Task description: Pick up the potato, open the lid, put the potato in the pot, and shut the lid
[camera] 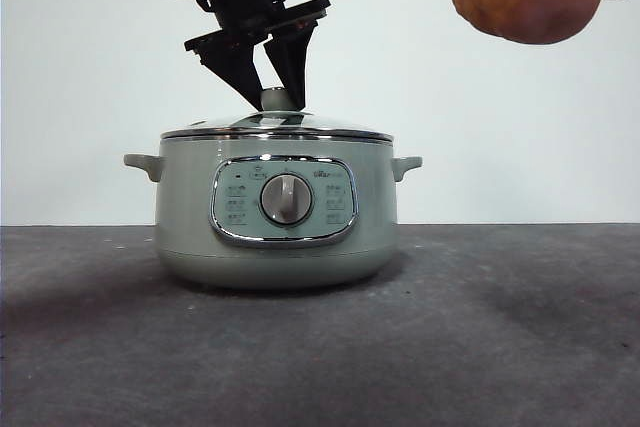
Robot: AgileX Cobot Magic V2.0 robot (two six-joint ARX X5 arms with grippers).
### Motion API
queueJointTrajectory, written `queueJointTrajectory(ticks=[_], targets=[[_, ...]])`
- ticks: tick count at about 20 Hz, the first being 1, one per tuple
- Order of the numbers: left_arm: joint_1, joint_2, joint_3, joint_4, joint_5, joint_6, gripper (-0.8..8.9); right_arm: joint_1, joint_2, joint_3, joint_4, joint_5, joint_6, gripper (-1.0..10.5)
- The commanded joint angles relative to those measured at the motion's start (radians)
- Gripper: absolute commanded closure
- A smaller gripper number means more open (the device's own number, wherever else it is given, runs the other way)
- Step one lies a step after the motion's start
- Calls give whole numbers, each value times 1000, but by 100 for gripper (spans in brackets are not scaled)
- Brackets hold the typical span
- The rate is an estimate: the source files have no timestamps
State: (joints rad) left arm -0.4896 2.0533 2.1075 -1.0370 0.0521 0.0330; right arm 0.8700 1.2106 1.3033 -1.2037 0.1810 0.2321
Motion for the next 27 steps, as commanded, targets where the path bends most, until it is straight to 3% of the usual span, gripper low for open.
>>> queueJointTrajectory(ticks=[1,10,15,21,27], targets=[[0,21,-2,27,-5,-5,826,1,2,1,3,-3,12,948],[0,-18,111,-16,-19,31,826,-3,4,2,90,6,58,949],[14,-81,142,-38,-19,32,826,-70,55,61,108,-49,75,949],[109,-148,142,-43,-20,32,826,-174,336,318,116,-155,-7,949],[285,-189,142,-47,-19,57,826,-231,735,734,116,-241,-55,950]])
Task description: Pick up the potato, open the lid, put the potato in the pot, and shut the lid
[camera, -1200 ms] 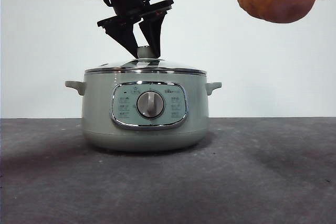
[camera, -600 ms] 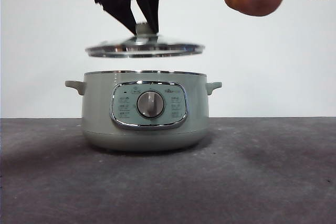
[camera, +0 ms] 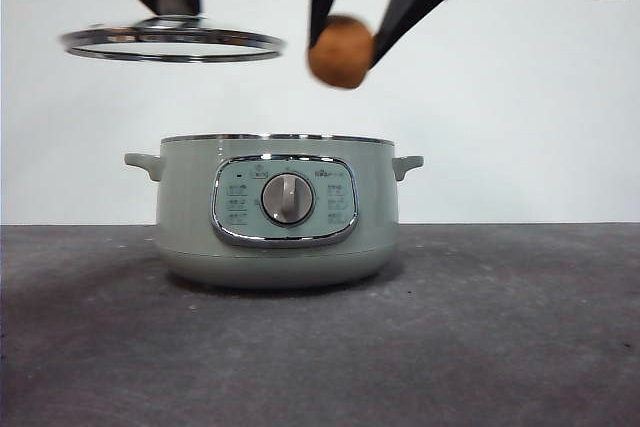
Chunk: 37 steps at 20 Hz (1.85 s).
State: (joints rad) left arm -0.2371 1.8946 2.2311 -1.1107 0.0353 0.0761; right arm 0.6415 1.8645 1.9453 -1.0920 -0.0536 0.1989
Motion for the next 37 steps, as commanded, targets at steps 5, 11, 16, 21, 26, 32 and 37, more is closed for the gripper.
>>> queueJointTrajectory(ticks=[5,11,16,21,26,32,37], targets=[[146,-39,18,3,-2,13,811,-14,359,388,4,-37,-26,950],[191,-39,18,-10,-2,14,813,-13,519,449,2,-37,-8,955],[193,-39,18,-6,-2,13,813,-1,587,449,-55,-47,-8,954],[192,-39,18,0,45,10,813,14,590,454,-60,-51,-16,765],[192,-39,18,5,50,10,813,20,578,516,-76,-35,31,430],[170,-38,18,-6,56,3,813,100,572,813,-288,153,-18,450],[125,-38,18,-31,62,3,813,193,401,849,-292,229,-55,958]])
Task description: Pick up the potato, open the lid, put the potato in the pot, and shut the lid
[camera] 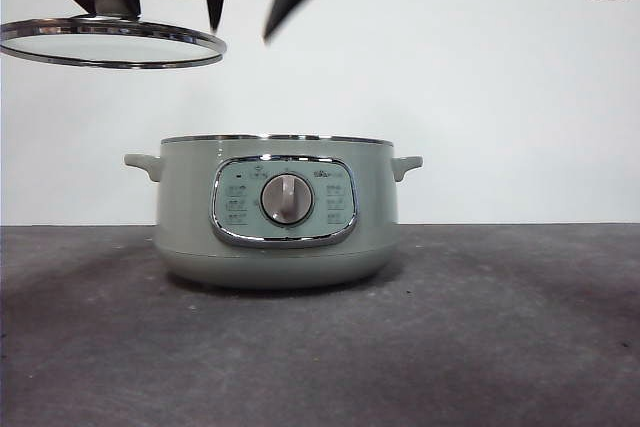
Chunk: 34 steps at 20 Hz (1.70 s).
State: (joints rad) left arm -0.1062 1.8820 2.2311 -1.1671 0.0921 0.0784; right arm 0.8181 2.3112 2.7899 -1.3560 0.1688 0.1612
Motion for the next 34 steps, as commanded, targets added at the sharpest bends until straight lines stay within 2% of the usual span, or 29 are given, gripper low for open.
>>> queueJointTrajectory(ticks=[1,4,6,8,14,21,25,27,34], targets=[[-13,-25,18,19,11,1,813,32,-87,2,-28,7,-27,958],[-44,-21,18,2,20,1,813,72,-211,-54,-28,7,-32,958],[-71,-17,18,-12,20,1,813,95,-320,-159,-28,13,-32,958],[-106,-13,18,-22,20,1,813,125,-455,-333,-28,35,-31,958],[-223,13,18,-35,20,-34,813,159,-808,-841,-27,29,-27,958],[-323,53,16,-31,19,-43,814,158,-1096,-1240,-27,34,19,957],[-347,103,16,-27,18,-44,814,158,-1241,-1357,-27,110,76,957],[-350,130,16,-21,19,-45,814,158,-1304,-1375,-27,113,104,957],[-360,196,16,-14,19,-50,814,158,-1462,-1376,-27,164,128,957]])
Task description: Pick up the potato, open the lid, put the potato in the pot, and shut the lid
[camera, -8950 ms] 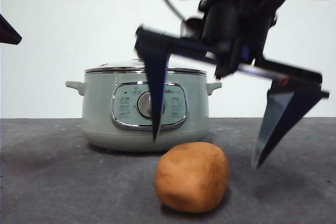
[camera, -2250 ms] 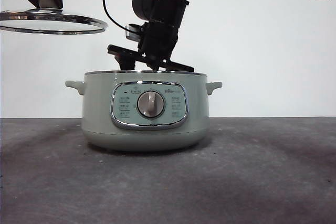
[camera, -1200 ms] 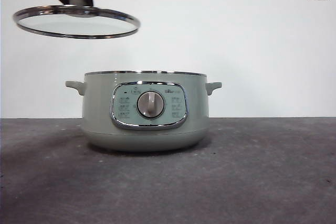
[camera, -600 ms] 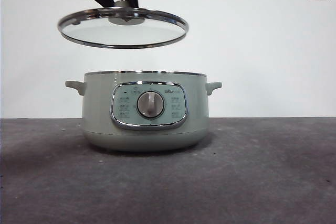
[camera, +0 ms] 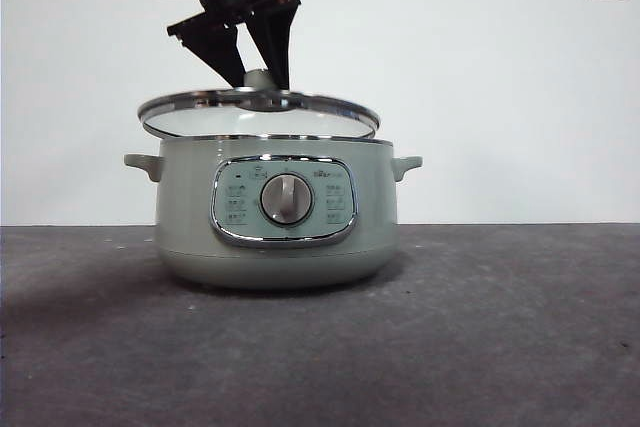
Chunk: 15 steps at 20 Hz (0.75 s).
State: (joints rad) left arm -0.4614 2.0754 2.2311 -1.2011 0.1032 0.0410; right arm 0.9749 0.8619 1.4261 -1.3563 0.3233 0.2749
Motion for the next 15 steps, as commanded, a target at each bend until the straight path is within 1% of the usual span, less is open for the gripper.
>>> queueJointTrajectory(ticks=[1,8,15], targets=[[-8,5,16,24,8,-11,814,1,-21,-12,-27,16,15,957],[-14,10,16,38,2,-11,815,1,-49,-12,-27,18,14,957],[-17,60,16,45,1,-3,815,1,-49,-12,-27,18,12,956]])
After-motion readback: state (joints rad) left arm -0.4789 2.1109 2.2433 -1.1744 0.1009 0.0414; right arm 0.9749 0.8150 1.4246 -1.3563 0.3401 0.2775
